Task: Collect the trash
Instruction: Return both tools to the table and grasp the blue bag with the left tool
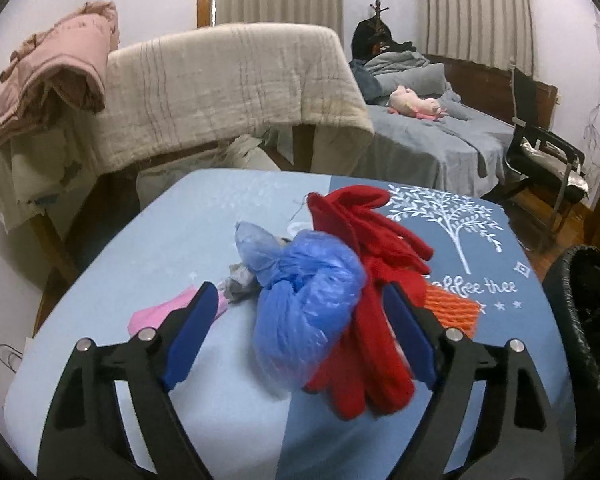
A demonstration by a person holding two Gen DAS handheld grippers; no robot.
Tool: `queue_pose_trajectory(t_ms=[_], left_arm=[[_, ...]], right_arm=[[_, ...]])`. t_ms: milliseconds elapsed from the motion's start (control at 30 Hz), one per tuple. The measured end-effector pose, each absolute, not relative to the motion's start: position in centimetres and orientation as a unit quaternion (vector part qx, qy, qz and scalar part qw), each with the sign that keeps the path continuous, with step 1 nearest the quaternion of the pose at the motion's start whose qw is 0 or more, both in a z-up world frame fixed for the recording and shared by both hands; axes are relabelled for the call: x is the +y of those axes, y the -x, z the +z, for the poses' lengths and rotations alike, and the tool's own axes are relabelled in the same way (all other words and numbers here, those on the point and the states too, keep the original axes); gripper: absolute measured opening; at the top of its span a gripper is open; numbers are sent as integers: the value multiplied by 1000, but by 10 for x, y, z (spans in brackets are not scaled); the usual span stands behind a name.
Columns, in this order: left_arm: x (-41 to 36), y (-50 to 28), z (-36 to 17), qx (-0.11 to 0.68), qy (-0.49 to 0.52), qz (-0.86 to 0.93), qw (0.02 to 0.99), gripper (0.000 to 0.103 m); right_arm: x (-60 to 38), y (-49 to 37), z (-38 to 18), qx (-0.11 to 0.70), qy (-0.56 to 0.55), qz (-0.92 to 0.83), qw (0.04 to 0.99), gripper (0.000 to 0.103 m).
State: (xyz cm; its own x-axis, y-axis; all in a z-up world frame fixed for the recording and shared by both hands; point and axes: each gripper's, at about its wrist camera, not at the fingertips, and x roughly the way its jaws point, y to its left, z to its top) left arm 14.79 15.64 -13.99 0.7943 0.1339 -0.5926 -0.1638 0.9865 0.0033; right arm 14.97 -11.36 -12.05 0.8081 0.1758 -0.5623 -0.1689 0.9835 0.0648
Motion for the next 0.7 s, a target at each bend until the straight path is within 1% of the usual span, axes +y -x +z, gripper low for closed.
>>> queue_pose_trajectory(t_ms=[100,167,233,267,333,367,433,533,700], left_arm=[[159,-156,-146,317,24,78,945,78],[161,-162,-151,323,23,75,943,74],[162,-167,-155,330,26,67,941,64],[163,-169,-157,332,29,60,941,60],[161,-172,-160,337,31,47,940,45],[161,-172,-160,337,32,42,940,44],[160,-171,-160,334,35,38,941,36],[163,-167,-156,326,51,35,943,30],[170,-153,-142,309,66,39,948,28]], right_arm=[[-107,-154,-126,303,-2,93,948,98],[-104,-155,-128,305,1,94,948,98],[-100,-156,-131,308,5,96,946,98],[-99,-157,-131,310,7,97,946,98],[-96,-158,-133,312,10,98,945,98],[-94,-158,-134,314,10,99,944,98],[-91,-159,-136,317,12,102,943,98],[-86,-158,-136,317,14,107,942,98],[-80,-157,-134,313,14,118,942,97]])
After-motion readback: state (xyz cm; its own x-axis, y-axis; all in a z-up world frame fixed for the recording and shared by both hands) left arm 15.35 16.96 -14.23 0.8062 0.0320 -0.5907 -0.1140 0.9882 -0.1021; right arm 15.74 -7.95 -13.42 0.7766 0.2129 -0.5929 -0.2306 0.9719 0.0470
